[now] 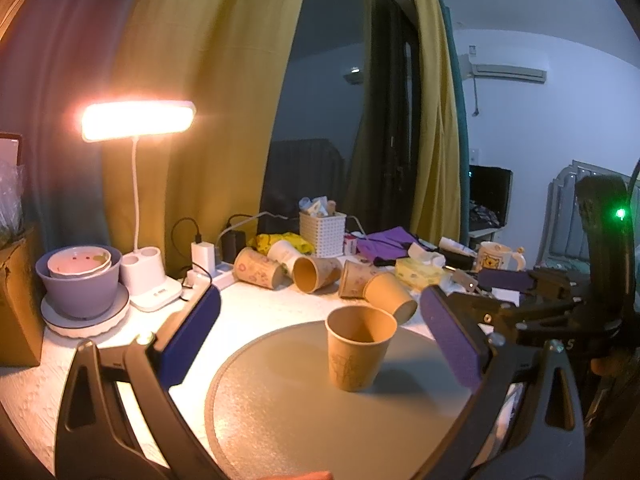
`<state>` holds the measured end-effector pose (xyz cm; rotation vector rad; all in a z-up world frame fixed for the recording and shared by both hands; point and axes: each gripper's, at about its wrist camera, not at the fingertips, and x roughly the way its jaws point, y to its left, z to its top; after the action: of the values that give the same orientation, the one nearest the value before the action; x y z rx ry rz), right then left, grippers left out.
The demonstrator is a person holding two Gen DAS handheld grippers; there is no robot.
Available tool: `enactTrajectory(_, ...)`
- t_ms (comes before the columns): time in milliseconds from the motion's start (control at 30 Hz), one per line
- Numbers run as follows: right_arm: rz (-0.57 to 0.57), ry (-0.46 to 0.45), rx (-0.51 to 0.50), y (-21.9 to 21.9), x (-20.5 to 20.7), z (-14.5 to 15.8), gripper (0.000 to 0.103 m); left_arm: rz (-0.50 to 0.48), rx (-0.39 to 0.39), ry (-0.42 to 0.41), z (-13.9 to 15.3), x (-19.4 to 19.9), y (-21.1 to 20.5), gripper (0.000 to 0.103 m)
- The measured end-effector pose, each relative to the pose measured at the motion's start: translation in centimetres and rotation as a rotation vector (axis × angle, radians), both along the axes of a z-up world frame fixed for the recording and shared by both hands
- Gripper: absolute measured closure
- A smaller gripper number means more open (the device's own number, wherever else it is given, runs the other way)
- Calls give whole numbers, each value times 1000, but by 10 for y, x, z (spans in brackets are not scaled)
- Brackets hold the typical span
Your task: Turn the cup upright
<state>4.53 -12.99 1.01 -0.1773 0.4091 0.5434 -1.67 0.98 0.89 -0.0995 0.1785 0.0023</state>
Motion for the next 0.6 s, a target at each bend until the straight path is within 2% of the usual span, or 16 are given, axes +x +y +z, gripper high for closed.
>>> enactTrajectory(600,1,1,-2,0,0,0,24,-5,5,-3,0,0,-1,2)
